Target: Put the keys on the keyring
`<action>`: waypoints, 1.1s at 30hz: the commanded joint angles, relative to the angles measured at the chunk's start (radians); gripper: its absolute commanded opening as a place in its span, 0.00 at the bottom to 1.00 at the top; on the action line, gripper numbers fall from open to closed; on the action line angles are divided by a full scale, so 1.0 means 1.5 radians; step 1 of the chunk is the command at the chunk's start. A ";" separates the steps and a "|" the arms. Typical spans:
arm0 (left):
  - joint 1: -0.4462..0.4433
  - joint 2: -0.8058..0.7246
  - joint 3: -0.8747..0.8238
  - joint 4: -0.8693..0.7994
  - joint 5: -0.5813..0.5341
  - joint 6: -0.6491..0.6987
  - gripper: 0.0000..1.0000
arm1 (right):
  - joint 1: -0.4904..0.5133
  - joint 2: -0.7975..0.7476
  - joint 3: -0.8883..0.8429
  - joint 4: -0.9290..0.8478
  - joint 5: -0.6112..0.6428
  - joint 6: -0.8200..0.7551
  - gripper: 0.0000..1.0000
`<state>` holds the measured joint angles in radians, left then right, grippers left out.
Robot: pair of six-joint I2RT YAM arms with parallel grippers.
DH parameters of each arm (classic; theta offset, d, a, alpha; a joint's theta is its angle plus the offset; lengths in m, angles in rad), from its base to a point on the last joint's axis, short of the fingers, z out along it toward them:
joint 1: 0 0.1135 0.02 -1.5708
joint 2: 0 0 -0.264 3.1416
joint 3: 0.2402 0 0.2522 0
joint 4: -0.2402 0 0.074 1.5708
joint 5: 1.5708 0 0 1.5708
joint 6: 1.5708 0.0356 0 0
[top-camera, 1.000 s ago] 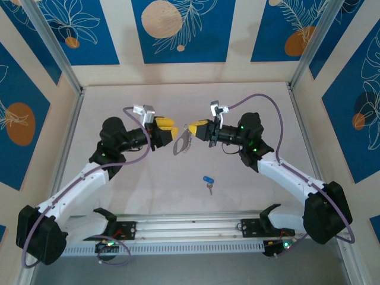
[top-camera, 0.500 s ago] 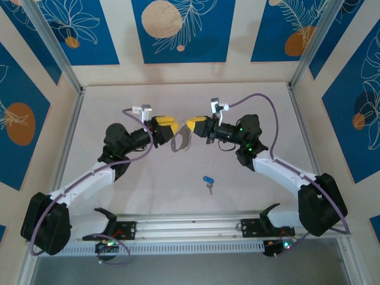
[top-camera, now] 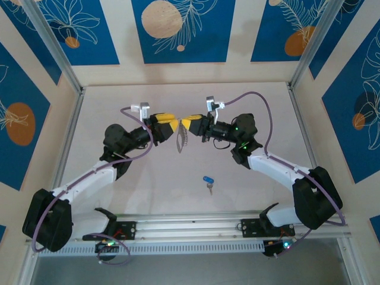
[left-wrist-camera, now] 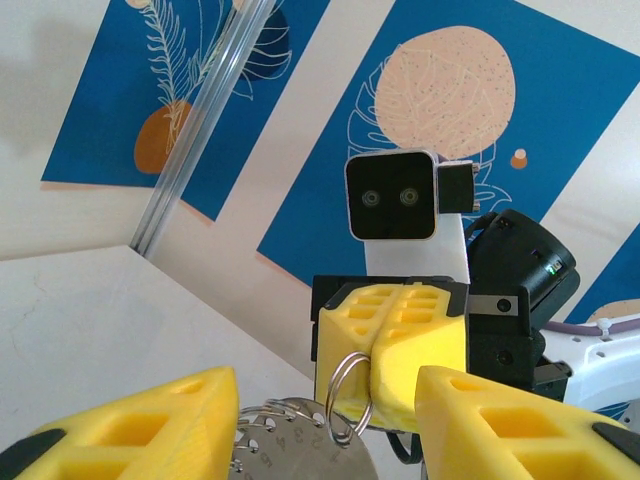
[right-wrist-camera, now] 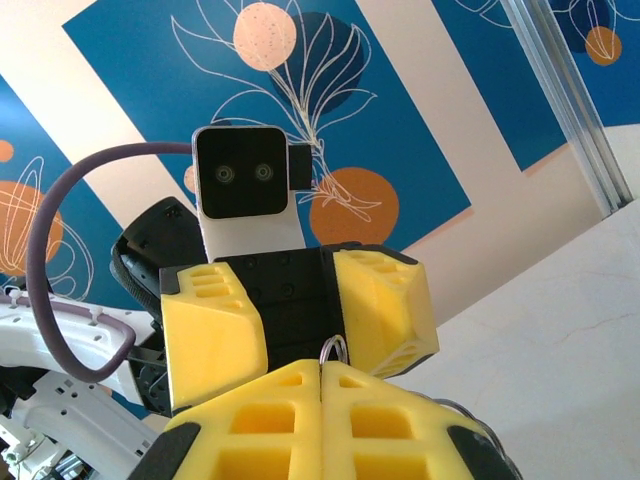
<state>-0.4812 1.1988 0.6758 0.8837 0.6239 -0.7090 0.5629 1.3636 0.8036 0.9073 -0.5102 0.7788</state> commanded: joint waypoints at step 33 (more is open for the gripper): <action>-0.004 0.070 0.032 0.156 0.068 -0.087 0.00 | 0.002 0.025 0.035 0.020 0.024 0.008 0.00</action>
<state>-0.4793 1.3048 0.6914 1.0630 0.6971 -0.8379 0.5606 1.3911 0.8234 0.9218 -0.4793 0.7898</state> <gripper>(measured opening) 0.052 0.063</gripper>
